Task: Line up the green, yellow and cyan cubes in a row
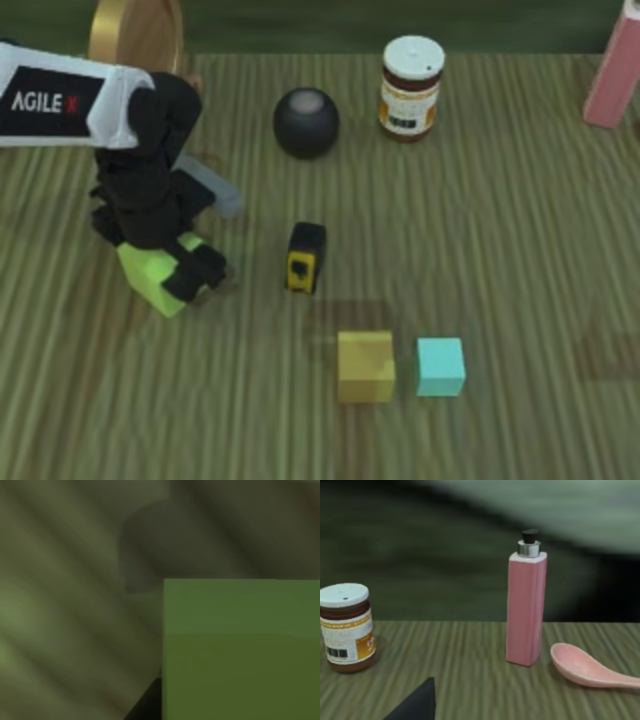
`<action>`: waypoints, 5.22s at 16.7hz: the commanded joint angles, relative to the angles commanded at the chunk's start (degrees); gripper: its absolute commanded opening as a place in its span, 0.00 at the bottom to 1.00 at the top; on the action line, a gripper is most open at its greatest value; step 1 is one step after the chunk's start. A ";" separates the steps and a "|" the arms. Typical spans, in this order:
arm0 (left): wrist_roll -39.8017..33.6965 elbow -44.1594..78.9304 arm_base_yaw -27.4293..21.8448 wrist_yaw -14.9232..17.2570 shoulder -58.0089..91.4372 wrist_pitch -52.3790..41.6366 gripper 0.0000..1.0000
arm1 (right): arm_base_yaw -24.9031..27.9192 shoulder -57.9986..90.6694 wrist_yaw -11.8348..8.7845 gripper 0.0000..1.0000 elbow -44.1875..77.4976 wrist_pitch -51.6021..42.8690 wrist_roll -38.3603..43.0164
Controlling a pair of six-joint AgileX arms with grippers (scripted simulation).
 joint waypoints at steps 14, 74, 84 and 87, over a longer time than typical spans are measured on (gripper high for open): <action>-0.02 0.22 0.04 0.16 -0.59 -0.46 0.00 | 0.00 0.00 0.00 1.00 0.00 0.00 0.00; -62.96 -16.32 -19.40 -0.27 -13.95 2.59 0.75 | 0.00 0.00 0.00 1.00 0.00 0.00 0.00; -62.96 -16.32 -19.40 -0.27 -13.95 2.59 1.00 | 0.00 0.00 0.00 1.00 0.00 0.00 0.00; -62.95 -16.15 -19.42 -0.28 -14.07 2.38 1.00 | 0.00 0.00 0.00 1.00 0.00 0.00 0.00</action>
